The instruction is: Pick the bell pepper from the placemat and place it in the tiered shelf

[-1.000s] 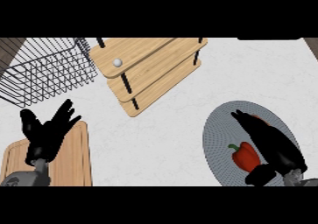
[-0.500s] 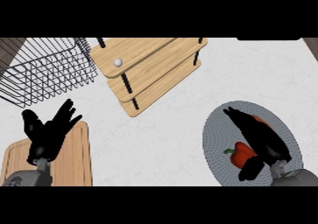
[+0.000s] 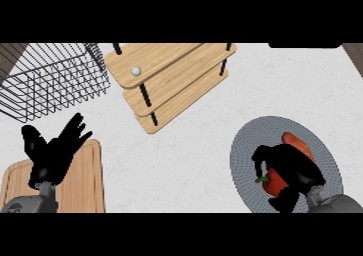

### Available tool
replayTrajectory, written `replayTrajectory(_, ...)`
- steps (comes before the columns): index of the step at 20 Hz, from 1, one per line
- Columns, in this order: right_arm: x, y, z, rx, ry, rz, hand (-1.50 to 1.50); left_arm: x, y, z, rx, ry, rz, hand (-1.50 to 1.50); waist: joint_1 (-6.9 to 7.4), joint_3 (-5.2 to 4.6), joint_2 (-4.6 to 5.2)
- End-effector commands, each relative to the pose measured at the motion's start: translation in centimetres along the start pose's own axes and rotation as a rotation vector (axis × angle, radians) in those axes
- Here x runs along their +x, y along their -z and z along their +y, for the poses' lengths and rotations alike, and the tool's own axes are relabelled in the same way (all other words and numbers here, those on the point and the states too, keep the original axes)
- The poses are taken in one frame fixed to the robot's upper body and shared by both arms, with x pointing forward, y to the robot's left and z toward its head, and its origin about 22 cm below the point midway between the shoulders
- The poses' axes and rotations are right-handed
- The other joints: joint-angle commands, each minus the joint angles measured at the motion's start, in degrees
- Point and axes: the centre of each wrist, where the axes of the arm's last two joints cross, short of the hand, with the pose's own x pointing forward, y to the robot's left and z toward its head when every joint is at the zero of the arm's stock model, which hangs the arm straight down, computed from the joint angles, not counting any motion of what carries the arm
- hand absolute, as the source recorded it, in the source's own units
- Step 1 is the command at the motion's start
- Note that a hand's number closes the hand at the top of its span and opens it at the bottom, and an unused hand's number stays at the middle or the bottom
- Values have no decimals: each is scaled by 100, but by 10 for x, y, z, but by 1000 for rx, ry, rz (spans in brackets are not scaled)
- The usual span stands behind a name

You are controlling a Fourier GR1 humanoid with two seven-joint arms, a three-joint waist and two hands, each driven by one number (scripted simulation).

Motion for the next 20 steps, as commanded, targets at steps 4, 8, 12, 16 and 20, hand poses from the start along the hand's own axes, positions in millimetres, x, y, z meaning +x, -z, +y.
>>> replayTrajectory(4,10,-17,3,-53,52,-137,150,-15,-2,-2,9,14,82,0,-32,45,92)
replayTrajectory(8,66,-9,3,-5,10,-361,150,-17,-5,-5,-1,1,79,0,48,45,96)
replayTrajectory(12,136,1,-17,87,34,-551,150,-13,-6,-11,-11,18,64,0,114,41,95)
replayTrajectory(16,157,-29,-47,-85,144,-631,150,-18,-3,-12,27,11,76,0,-18,43,82)
replayTrajectory(20,158,-73,-99,-247,145,-659,150,-29,-4,-18,33,-2,76,0,-89,35,70)
